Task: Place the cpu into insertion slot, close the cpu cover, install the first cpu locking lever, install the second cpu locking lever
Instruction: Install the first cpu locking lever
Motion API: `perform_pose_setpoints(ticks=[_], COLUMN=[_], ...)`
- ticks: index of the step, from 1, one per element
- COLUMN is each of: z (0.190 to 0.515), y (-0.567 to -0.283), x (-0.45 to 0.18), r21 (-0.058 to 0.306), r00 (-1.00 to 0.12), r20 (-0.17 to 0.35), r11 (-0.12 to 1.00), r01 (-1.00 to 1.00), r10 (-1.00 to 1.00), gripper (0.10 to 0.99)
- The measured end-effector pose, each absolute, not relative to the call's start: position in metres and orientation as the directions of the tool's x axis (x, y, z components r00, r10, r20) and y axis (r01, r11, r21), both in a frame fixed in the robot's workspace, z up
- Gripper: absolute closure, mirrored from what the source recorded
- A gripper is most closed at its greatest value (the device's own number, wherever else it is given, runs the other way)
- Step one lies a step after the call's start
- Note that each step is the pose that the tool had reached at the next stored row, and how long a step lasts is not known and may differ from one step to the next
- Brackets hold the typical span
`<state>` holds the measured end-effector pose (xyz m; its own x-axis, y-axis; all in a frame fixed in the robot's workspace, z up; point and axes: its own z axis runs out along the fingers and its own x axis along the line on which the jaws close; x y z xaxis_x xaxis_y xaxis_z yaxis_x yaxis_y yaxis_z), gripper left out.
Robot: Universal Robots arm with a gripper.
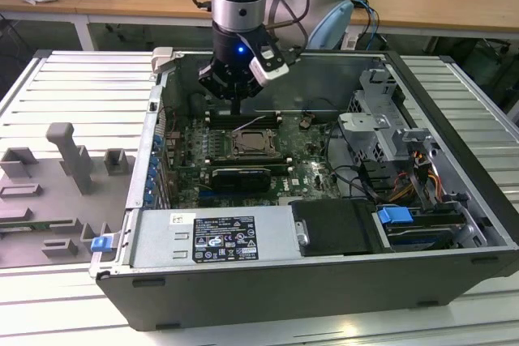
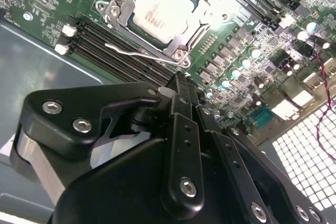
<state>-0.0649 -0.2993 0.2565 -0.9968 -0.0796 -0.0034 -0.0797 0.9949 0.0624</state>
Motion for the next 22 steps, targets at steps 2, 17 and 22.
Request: perform_pose_setpoints(ticks=[2,17,22], z=[0.2564,0.2545,0.2491], y=[-0.2994,-0.2994,-0.3002], x=[-0.0631,-0.0586,-0.0578], r21=[0.062,0.077,0.107], r00=[-0.997,-0.998,-0.999], r20=[-0.003,-0.004,-0.006], r11=[0.995,0.995,0.994], r01=[-0.078,-0.06,-0.037], r10=[-0.078,-0.06,-0.036], gripper=[0.98,0.98,0.98])
